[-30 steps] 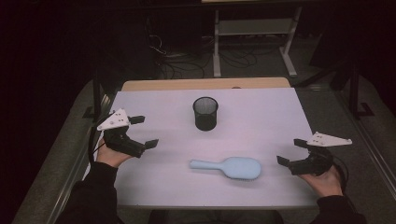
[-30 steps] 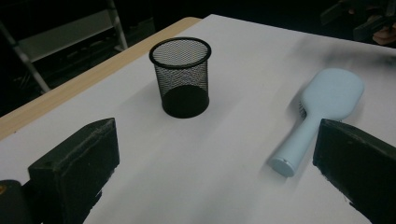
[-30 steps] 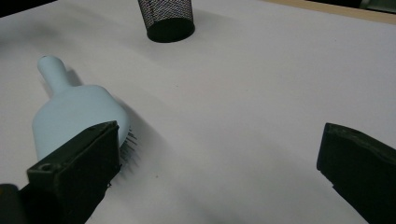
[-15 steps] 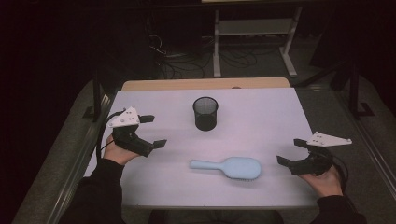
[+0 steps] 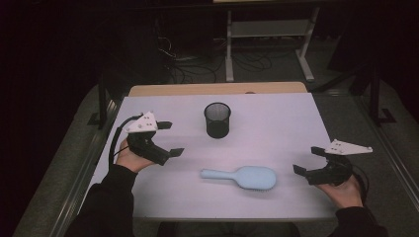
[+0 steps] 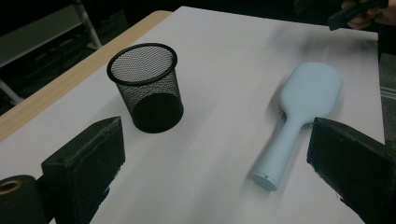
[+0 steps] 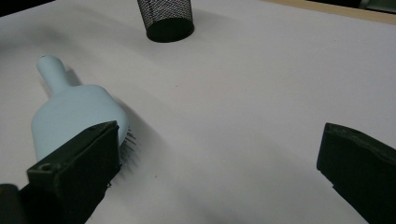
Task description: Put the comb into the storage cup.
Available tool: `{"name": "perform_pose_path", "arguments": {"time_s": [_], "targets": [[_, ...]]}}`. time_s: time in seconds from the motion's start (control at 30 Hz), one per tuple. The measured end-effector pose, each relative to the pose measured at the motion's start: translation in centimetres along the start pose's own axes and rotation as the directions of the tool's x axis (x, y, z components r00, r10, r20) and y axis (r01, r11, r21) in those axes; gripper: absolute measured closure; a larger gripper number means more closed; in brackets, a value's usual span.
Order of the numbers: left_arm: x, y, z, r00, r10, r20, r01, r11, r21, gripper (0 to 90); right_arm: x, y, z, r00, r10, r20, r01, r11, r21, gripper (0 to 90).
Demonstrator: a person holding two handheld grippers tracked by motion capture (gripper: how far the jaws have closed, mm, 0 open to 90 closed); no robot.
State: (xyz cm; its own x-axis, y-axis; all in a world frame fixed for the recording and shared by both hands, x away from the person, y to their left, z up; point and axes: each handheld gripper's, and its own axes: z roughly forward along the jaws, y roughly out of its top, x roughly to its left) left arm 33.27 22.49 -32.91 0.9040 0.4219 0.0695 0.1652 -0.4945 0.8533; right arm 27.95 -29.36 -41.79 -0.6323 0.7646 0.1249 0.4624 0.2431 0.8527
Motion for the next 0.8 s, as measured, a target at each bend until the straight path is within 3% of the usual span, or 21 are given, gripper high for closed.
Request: {"name": "perform_pose_path", "arguments": {"time_s": [0.8], "targets": [[-1.4,1.3,2.7,0.9960,0.059,0.067,-0.063,0.9959,0.065,4.2,0.1,0.0,0.1,1.0000,-0.006,-0.004,0.006,1.000,0.007,0.0]]}}
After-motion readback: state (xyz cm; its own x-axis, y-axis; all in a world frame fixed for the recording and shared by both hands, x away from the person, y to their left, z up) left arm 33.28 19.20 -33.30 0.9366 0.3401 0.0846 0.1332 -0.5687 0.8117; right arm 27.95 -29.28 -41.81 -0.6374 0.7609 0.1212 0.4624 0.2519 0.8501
